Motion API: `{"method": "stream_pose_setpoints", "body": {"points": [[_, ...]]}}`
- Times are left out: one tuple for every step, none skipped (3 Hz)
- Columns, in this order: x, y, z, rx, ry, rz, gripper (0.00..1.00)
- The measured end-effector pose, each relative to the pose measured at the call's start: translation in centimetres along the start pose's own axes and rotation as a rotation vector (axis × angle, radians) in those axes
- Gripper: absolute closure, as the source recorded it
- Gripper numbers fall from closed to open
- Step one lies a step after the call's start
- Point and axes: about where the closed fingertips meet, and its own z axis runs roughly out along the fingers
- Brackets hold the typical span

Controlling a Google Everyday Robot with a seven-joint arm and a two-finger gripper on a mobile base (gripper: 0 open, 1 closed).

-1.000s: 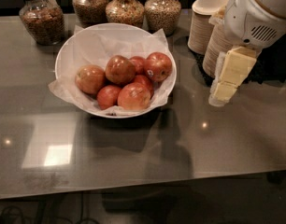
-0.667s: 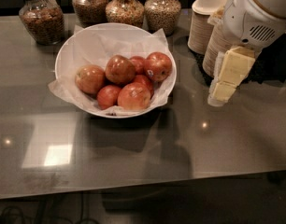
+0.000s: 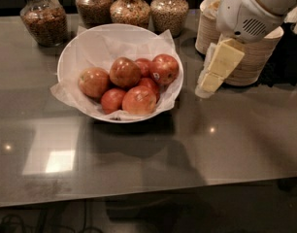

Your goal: Pick apple from white bowl

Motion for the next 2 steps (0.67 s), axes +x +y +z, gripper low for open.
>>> {"method": "stream_pose_setpoints", "body": {"points": [[-3.2, -0.7, 1.9, -0.03, -0.067, -0.054, 0.0], [-5.3, -0.8, 4.1, -0.063, -0.108, -0.08, 0.0]]}}
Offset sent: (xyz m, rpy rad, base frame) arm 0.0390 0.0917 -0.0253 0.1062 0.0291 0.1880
